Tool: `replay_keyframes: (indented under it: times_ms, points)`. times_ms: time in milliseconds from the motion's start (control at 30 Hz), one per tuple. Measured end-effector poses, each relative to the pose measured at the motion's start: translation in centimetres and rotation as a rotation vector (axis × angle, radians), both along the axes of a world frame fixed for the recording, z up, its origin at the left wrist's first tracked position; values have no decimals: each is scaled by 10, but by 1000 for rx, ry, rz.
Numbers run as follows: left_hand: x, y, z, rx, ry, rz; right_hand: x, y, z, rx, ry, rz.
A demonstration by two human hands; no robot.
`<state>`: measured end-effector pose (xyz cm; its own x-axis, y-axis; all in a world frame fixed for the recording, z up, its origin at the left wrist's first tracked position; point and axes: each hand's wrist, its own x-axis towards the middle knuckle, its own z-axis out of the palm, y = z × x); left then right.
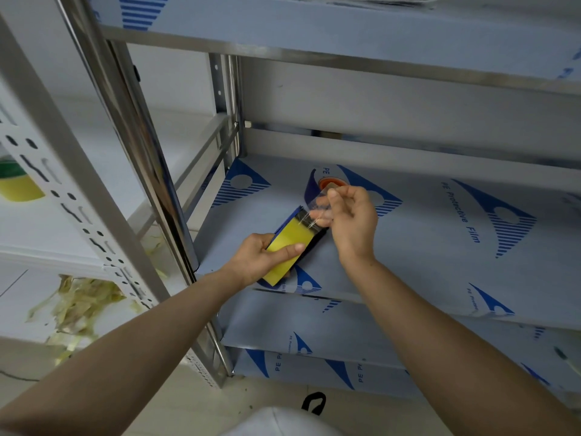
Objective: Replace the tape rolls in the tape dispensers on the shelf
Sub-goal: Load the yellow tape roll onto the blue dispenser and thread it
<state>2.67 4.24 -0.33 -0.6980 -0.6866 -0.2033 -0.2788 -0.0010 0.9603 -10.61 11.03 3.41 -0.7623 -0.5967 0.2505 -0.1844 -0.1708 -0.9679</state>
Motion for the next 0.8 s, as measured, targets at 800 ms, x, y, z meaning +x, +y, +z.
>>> replay_keyframes:
  times_ms: [800]
  points:
    - [-8, 8, -4, -209, -80, -78, -38, 16, 2, 331, -588, 106]
